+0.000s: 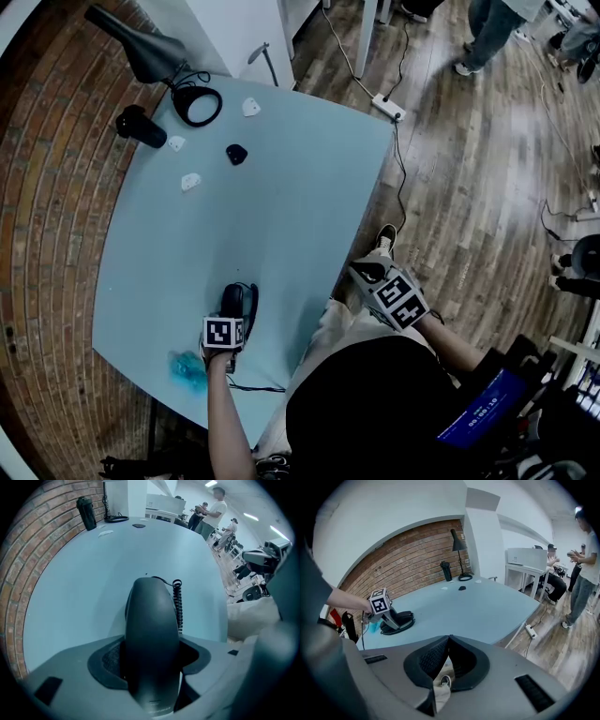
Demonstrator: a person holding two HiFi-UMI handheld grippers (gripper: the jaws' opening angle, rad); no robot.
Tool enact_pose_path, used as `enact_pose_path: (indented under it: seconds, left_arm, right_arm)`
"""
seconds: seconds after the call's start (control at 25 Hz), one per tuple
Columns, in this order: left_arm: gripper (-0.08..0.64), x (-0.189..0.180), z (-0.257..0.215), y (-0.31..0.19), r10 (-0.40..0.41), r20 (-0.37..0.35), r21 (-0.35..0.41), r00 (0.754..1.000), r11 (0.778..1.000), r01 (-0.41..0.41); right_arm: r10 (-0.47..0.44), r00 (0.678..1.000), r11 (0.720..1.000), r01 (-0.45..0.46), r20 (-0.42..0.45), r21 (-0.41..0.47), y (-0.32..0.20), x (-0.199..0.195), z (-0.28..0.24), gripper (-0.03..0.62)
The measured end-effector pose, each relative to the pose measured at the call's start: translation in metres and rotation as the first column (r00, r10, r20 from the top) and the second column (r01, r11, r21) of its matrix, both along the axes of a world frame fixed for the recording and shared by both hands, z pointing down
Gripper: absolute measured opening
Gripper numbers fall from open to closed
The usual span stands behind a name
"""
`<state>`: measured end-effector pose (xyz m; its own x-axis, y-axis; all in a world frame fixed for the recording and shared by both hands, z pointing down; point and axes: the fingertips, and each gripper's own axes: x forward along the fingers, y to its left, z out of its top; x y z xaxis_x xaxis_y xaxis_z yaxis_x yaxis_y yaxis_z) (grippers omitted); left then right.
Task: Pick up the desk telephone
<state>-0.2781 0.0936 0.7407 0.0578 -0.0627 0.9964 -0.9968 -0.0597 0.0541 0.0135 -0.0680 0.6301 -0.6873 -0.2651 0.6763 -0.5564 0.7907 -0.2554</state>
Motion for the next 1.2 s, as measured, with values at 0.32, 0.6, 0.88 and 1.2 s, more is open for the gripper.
enact_pose_path:
  seconds: [0.32,0.6,0.88,1.2]
  left_arm:
    - [0.299,0.011,-0.026,0.009,0.041,-0.014,0.036,0.999,0.999,-0.041]
    - [0.301,0.013,-0.045,0.018,0.097,-0.009,0.041,0.995,0.994,-0.097]
    - [0.301,0.017,-0.067,0.022,0.109,0.017,0.081,0.994,0.991,-0.11]
    - [0.301,0.03,-0.103,0.002,0.092,-0.001,0.181,0.996,0.979,-0.09]
  right_arm:
    - [-0.035,0.999,0.999,0.035,0.013,0.001,0.008,-0.012,-0.002,0.005]
    - [-0.045,0.999,0.999,0.045,0.01,0.004,0.01,-0.017,-0.001,0.005]
    - [-0.071,0.992,0.997,0.072,0.109,-0.006,0.018,-0.037,-0.018,0.006]
    - [-0.1,0.911,0.97,0.178,0.401,-0.164,0.047,-0.101,-0.061,0.011]
